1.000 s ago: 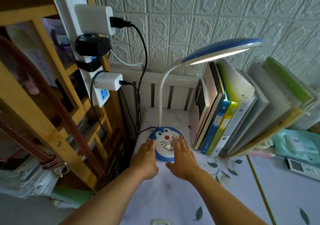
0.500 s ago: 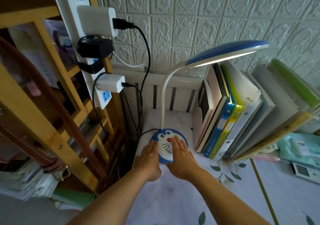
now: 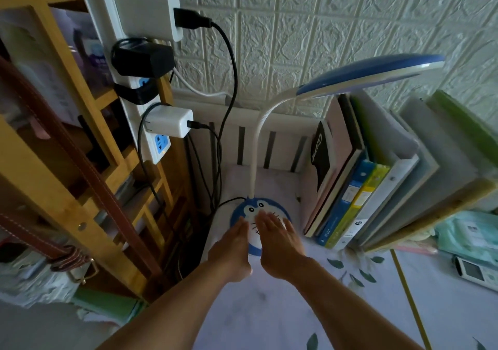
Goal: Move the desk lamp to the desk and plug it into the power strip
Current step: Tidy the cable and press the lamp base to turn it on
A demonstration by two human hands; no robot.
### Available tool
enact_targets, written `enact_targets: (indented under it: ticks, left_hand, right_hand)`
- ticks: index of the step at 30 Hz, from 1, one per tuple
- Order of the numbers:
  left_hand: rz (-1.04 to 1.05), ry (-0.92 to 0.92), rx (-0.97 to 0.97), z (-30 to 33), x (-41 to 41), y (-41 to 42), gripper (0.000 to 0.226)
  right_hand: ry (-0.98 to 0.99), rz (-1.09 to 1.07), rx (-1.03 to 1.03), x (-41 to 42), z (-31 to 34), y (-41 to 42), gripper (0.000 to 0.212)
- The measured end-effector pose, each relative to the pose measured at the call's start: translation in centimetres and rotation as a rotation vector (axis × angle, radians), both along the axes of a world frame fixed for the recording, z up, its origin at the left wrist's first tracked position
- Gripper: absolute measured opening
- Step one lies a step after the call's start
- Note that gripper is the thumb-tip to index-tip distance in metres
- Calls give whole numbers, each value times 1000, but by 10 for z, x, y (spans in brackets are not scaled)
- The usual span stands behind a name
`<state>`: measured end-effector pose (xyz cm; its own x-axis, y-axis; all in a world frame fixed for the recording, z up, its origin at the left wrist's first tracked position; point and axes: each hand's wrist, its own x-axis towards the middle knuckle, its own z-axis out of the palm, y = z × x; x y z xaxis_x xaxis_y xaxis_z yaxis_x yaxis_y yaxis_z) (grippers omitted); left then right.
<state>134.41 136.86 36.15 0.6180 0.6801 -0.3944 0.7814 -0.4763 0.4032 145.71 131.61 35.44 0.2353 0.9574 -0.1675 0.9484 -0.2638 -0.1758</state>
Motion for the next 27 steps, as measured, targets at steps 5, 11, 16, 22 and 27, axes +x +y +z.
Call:
enact_targets:
  ticks: [5,11,16,22,27]
  left_hand:
    - [-30,10,-48,10,-2,4,99]
    - [-28,44,-66,17,-9,1,104]
    - [-15,49,-38,22,-12,-4,105]
    - [-5,31,-38,25,-9,-7,103]
    - [-5,41,-49,18,-7,-8,102]
  right_hand:
    - [116,-1,-112,4,6,-1,82]
    - [421,-201,-100,1,21,-3,93]
    - [354,-256,-144,-4,16,-17,100]
    - [378,-301,-101,-1,22,-19,99]
    - [385,-282,-81,-3,21,-17,95]
